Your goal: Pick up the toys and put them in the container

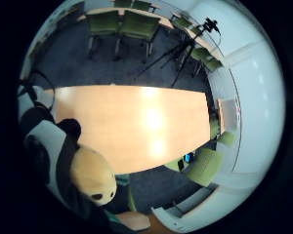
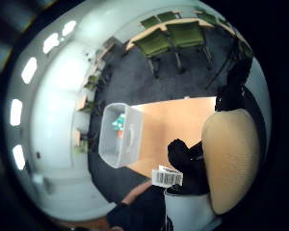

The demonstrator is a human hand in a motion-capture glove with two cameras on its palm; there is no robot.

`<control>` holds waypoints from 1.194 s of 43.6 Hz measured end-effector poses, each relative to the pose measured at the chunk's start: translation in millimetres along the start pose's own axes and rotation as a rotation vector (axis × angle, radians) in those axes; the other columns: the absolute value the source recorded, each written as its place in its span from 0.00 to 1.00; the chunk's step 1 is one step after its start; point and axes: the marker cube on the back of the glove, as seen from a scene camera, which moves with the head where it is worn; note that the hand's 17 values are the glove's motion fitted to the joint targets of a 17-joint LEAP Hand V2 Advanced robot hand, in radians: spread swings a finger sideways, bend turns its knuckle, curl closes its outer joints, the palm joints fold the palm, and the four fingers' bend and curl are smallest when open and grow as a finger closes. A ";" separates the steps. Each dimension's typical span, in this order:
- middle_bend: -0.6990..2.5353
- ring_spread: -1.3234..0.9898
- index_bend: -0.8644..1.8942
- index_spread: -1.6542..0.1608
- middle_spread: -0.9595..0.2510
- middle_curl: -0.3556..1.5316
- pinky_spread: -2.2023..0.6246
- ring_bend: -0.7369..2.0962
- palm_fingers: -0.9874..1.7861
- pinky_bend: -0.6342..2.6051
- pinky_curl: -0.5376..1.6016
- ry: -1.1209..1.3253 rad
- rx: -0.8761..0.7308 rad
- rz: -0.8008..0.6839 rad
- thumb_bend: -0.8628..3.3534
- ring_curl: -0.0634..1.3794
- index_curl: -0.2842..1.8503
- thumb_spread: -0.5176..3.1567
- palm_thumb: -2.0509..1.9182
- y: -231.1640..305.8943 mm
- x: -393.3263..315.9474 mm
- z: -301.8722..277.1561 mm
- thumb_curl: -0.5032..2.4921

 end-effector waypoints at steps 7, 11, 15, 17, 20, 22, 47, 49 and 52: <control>0.53 0.41 0.48 0.71 0.51 0.62 0.63 0.70 0.77 0.47 0.46 0.004 0.025 -0.167 0.24 0.46 0.52 0.29 0.64 -11.0 -106.1 -9.9 0.46; 0.52 0.41 0.48 0.71 0.51 0.61 0.63 0.70 0.77 0.47 0.46 -0.052 0.023 -0.373 0.24 0.46 0.53 0.29 0.64 0.4 -177.3 -12.1 0.47; 0.52 0.41 0.48 0.71 0.51 0.61 0.63 0.70 0.77 0.47 0.46 -0.062 0.026 -0.458 0.24 0.46 0.54 0.28 0.64 2.6 -231.1 -8.4 0.48; 0.52 0.41 0.47 0.71 0.52 0.61 0.63 0.70 0.77 0.47 0.46 -0.052 0.029 -0.444 0.24 0.46 0.54 0.28 0.64 1.8 -254.8 -5.6 0.49; 0.52 0.41 0.47 0.71 0.52 0.61 0.63 0.70 0.77 0.47 0.46 0.006 0.036 -0.425 0.24 0.46 0.54 0.28 0.64 3.9 -289.0 0.2 0.49; 0.52 0.41 0.47 0.71 0.52 0.61 0.63 0.70 0.77 0.47 0.46 0.018 0.033 -0.439 0.24 0.46 0.55 0.28 0.64 8.5 -312.9 3.8 0.50; 0.48 0.40 0.37 0.70 0.51 0.59 0.63 0.69 0.64 0.50 0.47 0.014 -0.167 -0.447 0.22 0.45 0.57 0.30 0.61 3.6 -370.7 77.4 0.53; 0.39 0.43 0.34 0.71 0.55 0.55 0.66 0.63 0.39 0.55 0.50 0.055 -0.176 -0.481 0.18 0.44 0.55 0.36 0.53 18.1 -391.0 83.2 0.49; 0.35 0.45 0.35 0.70 0.60 0.52 0.68 0.58 0.33 0.58 0.51 0.027 -0.182 -0.476 0.18 0.42 0.53 0.38 0.50 29.5 -407.2 83.0 0.45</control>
